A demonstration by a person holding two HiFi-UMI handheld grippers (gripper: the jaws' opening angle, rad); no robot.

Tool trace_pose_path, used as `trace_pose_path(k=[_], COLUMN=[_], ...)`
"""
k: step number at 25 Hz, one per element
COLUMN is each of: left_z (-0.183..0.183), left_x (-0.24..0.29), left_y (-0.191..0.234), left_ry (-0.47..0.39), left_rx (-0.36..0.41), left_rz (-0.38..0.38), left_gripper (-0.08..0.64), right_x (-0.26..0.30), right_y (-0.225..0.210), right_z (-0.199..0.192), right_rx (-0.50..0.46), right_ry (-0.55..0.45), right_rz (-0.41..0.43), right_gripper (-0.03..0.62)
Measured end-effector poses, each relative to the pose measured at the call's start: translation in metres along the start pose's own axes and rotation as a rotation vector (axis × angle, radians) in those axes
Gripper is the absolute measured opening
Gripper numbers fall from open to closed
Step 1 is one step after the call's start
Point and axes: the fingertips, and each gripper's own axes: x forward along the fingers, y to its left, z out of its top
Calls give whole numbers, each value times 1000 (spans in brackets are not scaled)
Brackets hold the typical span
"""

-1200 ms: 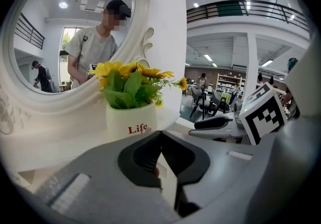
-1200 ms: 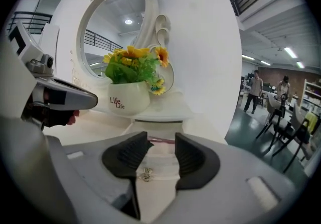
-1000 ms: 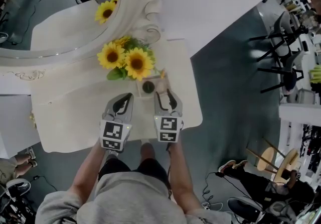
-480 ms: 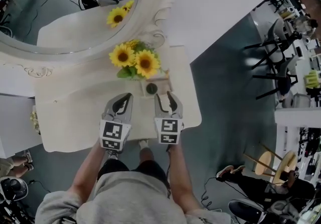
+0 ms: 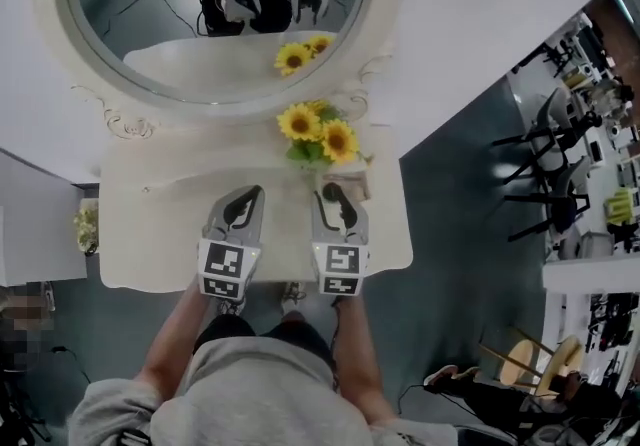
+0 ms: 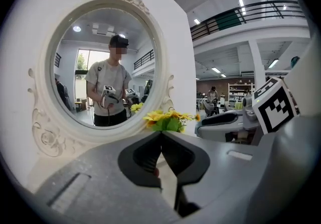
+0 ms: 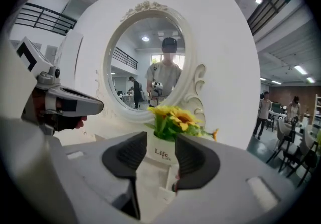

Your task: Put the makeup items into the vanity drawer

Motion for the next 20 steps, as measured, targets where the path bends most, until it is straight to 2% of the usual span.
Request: trace_pose_path(k=[8, 15, 20], left_z=[5, -2, -3], left_x=[-61, -103, -121], left_y=[60, 99, 112], left_ry=[-44, -54, -62], left_rx=[-28, -43, -44], left_rz=[132, 209, 233], left_gripper=[11, 11, 11], right_x=[1, 1, -1], right_y=[74, 131, 161], right_z=[50, 71, 75], right_rx=[-59, -100, -111], right_ry=[-88, -135, -150], right_rz=[94, 148, 178], right_gripper=[155, 73, 23])
